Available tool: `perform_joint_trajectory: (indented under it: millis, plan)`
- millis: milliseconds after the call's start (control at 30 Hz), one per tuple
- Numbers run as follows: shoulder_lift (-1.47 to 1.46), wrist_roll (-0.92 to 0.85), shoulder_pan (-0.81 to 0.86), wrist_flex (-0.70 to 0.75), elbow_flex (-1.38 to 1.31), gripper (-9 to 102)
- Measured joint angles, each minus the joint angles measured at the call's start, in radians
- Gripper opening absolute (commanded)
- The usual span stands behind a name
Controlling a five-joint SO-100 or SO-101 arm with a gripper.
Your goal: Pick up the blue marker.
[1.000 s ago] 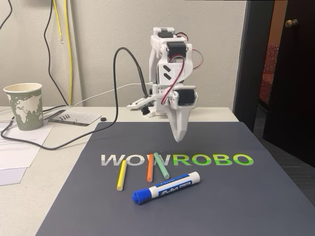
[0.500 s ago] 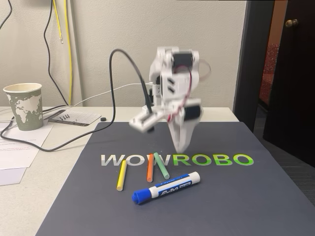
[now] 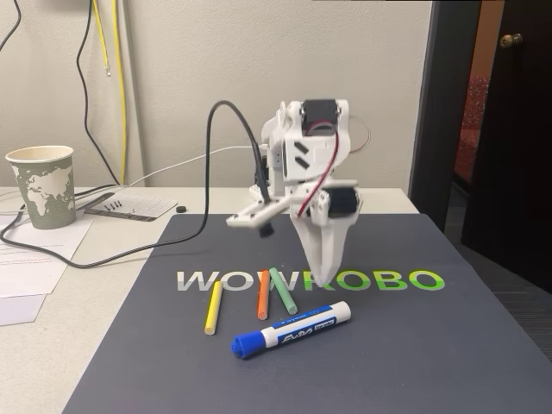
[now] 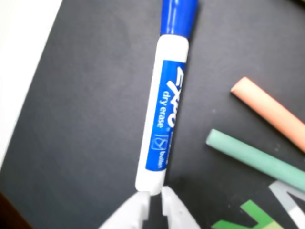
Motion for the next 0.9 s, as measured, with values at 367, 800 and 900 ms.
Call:
perform_joint_trajectory:
  millis: [367,800,900]
  plan:
    - [-0.017,-0.049,0.012,-0.011,-0.002,21]
    - [-0.055,-0.140,0.035,-0.015,-0.002,21]
    - [-0.055,-0.152,0.034,-0.015,-0.002,21]
